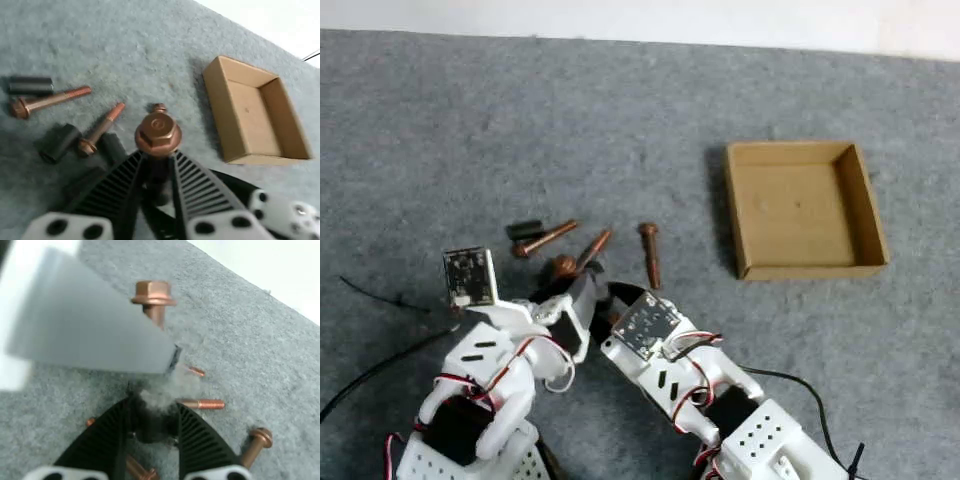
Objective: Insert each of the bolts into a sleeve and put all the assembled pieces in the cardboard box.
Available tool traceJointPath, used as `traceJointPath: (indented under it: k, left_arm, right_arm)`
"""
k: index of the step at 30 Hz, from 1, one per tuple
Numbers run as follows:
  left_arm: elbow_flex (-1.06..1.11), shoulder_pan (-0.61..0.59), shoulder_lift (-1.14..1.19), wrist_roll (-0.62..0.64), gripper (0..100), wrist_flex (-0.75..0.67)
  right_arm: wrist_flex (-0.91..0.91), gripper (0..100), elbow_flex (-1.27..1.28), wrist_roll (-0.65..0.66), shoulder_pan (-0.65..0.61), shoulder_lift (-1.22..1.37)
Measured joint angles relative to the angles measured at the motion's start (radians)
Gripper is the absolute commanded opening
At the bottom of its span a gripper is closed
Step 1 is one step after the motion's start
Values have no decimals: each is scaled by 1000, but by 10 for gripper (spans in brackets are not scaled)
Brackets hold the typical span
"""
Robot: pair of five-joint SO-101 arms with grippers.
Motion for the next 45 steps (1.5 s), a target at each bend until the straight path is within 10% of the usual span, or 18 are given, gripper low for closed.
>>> traceJointPath:
  k: [10,20,34,45]
  left_arm:
    - [-3,25,0,-8,39,15]
    - [3,40,3,-3,526,72]
    - [-34,-137,9,172,444,81]
    - [-38,-264,11,183,170,26]
  right_arm:
    - [0,5,0,0,0,2]
    - [-2,5,0,-2,14,0]
    - [-2,5,-2,-5,17,-5]
    - [-2,5,-2,-5,68,-5]
